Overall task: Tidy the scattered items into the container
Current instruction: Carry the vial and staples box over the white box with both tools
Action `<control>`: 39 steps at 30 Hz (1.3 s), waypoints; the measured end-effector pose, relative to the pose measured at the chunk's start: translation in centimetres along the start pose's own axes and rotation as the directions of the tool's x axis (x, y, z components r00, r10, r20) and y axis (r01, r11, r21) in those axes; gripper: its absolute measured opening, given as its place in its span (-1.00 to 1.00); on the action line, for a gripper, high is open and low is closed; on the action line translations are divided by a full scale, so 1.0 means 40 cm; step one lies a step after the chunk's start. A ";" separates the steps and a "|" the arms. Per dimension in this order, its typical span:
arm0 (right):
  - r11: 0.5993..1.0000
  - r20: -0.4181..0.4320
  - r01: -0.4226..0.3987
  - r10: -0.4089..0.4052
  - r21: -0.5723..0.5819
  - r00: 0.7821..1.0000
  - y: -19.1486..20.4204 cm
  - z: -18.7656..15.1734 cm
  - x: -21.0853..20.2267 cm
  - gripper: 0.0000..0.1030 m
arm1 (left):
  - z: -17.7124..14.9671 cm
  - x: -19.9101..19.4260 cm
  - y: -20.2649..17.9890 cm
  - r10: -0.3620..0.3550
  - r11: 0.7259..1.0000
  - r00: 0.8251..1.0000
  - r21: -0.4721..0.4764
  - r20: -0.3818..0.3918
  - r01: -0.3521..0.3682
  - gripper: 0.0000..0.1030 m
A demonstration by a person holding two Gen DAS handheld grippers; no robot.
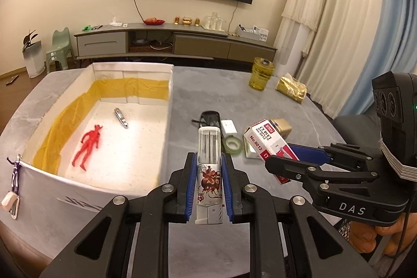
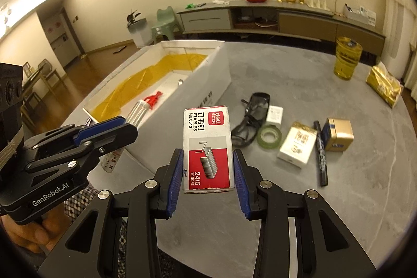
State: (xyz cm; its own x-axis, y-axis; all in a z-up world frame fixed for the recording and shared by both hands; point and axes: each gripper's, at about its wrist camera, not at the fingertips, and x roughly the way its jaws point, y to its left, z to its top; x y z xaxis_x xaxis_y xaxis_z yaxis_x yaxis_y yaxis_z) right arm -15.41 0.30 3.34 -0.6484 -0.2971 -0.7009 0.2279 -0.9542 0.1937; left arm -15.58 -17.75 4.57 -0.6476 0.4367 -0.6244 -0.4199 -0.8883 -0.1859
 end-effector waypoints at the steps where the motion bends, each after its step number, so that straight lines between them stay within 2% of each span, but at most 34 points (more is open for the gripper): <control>1: 1.000 0.000 0.000 0.000 -0.007 1.000 0.008 0.009 0.003 -0.23 | 0.005 -0.004 0.006 0.001 1.000 1.000 0.000 0.006 -0.001 -0.61; 22: 0.985 -0.001 0.000 -0.001 -0.173 1.000 0.152 0.186 0.080 -0.23 | 0.100 -0.033 0.189 0.051 0.998 0.995 -0.052 0.083 -0.047 -0.61; 32: 0.969 -0.018 -0.001 -0.004 -0.248 1.000 0.223 0.246 0.161 -0.23 | 0.095 -0.013 0.306 0.065 0.989 0.997 -0.136 0.037 -0.060 -0.61; 39: 0.964 -0.059 -0.020 0.004 -0.264 0.998 0.242 0.282 0.236 -0.23 | 0.094 0.024 0.346 0.065 0.985 0.998 -0.157 -0.015 -0.066 -0.61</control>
State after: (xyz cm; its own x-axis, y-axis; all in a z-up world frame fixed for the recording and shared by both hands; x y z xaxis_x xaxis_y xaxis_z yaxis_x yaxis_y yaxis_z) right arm -27.51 -12.11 6.33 -0.6034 -0.2988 -0.7393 0.4246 -0.9052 0.0193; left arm -24.40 -29.09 4.25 -0.6636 0.3762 -0.6466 -0.2713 -0.9265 -0.2606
